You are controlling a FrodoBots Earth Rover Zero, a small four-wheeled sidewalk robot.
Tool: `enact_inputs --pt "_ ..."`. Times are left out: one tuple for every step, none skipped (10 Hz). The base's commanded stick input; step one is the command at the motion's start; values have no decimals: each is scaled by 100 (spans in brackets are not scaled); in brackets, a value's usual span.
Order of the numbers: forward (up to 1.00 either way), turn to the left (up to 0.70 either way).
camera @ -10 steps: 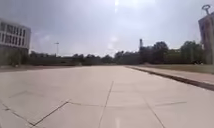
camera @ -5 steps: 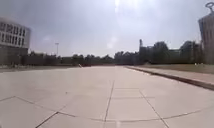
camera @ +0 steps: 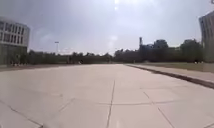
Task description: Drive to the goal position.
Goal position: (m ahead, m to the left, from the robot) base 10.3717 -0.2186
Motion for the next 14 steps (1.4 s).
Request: enact_inputs --pt "70 1" --pt "70 1" --pt "70 1" --pt "70 1" --pt "70 1" --pt "70 1" --pt "70 1" --pt "70 1" --pt "70 1" --pt "70 1" --pt "70 1" --pt "70 1" --pt "70 1" --pt "70 1"
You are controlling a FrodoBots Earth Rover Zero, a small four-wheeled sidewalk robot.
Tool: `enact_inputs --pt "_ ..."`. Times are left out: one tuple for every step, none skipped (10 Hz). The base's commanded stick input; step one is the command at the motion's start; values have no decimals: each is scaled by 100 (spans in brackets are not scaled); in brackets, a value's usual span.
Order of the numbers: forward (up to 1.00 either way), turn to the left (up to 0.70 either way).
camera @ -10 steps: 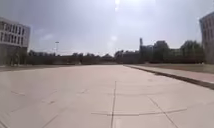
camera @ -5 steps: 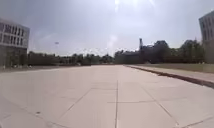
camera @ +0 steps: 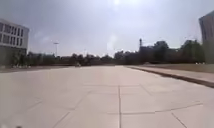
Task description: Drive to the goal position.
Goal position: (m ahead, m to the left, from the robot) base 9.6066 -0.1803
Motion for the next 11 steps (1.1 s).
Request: enact_inputs --pt "70 1" --pt "70 1" --pt "70 1" --pt "70 1" --pt "70 1" --pt "70 1" --pt "70 1" --pt "70 1" --pt "70 1" --pt "70 1" --pt "70 1"
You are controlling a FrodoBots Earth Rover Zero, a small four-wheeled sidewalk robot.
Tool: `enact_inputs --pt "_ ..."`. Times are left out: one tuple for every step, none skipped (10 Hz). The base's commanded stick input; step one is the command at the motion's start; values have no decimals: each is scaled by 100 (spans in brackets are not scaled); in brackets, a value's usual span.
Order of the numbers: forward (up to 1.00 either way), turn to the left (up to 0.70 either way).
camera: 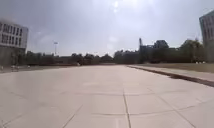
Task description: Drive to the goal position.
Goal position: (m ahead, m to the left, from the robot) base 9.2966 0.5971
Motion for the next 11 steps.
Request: enact_inputs --pt "70 1" --pt "70 1" --pt "70 1" --pt "70 1" --pt "70 -34" --pt "70 -27" --pt "70 1" --pt "70 1" --pt "70 1" --pt "70 1" --pt "70 1"
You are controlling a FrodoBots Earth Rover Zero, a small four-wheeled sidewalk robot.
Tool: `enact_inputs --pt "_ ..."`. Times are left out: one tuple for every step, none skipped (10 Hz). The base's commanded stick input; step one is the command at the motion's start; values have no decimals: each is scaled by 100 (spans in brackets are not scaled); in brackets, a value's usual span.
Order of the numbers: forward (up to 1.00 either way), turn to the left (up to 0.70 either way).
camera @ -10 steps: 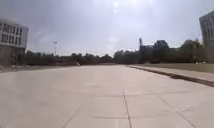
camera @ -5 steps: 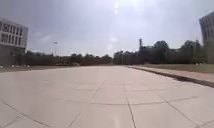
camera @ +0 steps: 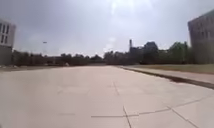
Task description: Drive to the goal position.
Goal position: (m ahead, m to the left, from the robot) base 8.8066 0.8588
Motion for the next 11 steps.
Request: enact_inputs --pt "70 1" --pt "70 1" --pt "70 1" --pt "70 1" --pt "70 1" --pt "70 1" --pt "70 1" --pt "70 1" --pt "70 1" --pt "70 1" --pt "70 1"
